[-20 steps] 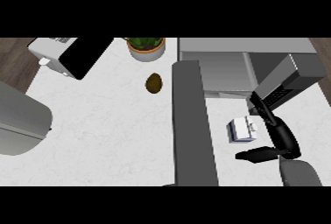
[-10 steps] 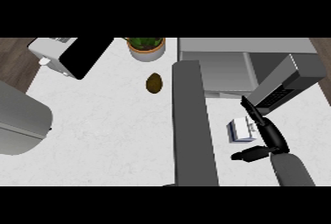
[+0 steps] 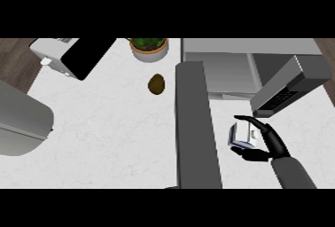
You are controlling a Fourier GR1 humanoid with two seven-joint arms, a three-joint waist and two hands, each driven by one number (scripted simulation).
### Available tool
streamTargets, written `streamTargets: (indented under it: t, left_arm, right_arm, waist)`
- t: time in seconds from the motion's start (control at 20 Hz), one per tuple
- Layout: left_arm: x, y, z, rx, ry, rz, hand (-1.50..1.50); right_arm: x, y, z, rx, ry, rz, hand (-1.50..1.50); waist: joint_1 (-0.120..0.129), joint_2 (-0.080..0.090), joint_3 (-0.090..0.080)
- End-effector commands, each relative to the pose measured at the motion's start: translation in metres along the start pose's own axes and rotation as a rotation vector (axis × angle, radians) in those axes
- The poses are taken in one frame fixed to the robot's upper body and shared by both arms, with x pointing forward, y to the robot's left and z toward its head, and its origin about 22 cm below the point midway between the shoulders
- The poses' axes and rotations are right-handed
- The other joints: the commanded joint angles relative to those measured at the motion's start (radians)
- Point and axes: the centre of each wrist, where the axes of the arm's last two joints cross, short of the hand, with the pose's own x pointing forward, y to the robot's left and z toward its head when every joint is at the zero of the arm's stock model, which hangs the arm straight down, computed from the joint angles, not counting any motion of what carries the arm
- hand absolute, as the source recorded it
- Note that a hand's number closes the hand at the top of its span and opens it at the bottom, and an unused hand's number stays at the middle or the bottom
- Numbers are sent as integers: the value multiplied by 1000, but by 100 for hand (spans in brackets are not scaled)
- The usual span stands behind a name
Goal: Pick up the milk, place it into the microwave and close the microwave
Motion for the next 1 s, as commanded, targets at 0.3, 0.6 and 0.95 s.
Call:
streamTargets:
  t: [0.3, 0.6, 0.95]
  left_arm:
    - [-1, 13, -8, -1, -10, 13, -150]
    - [-1, 6, 6, -7, 10, 24, -150]
    - [-1, 14, 0, -10, -2, 31, -150]
  right_arm:
    - [-10, 5, -3, 42, -17, 172, 150]
    - [-14, 20, 7, -135, 84, 237, 150]
    - [-5, 13, -26, -174, -41, 150, 150]
  waist:
    - [11, 11, 4]
    - [16, 10, 5]
    - [13, 11, 5]
